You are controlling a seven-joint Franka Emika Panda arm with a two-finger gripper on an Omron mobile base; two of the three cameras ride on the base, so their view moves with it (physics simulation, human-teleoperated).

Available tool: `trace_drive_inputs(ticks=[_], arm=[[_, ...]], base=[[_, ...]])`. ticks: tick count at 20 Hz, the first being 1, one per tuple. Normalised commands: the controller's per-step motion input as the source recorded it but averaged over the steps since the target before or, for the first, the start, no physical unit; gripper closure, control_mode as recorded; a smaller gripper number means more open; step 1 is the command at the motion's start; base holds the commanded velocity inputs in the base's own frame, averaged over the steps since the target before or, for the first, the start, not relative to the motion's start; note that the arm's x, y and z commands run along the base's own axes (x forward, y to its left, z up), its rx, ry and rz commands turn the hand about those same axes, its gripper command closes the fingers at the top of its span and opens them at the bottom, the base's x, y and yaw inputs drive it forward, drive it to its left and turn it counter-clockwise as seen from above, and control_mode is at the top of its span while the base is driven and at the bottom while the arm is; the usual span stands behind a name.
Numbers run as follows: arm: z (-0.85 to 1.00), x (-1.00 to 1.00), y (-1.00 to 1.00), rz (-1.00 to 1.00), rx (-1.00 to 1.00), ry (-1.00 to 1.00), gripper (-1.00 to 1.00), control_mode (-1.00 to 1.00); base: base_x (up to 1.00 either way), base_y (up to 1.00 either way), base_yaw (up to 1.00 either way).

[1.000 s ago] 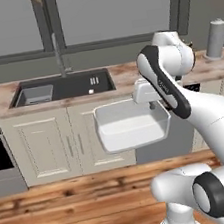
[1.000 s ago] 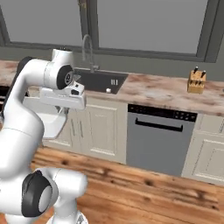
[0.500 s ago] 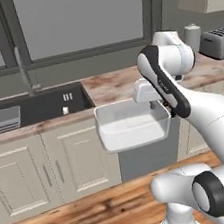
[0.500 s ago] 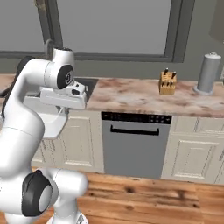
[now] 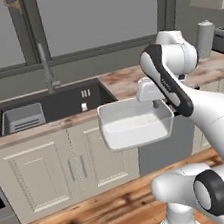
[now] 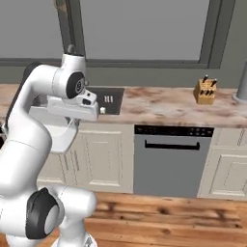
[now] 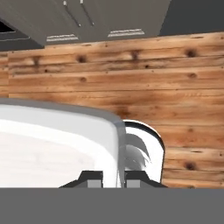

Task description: Pick the teapot and tupperware and place them in the sink. Then turn on the water.

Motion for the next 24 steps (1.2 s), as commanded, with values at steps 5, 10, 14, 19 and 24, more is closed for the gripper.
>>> trace_drive_inputs(ticks=[5,10,14,19,24], arm=[[0.0,0.0,0.0,0.0,0.0,0.0,1.0,1.0],[0.0,0.0,0.0,0.0,0.0,0.0,1.0,1.0],[0.0,0.0,0.0,0.0,0.0,0.0,1.0,1.0],[0.0,0.0,0.0,0.0,0.0,0.0,1.0,1.0],[0.0,0.0,0.0,0.0,0.0,0.0,1.0,1.0]], base=[[0.77,0.72,-0.05],[1.0,0.04,-0.05],[1.0,-0.33,0.0],[0.99,-0.54,0.08],[0.81,-0.54,0.09]])
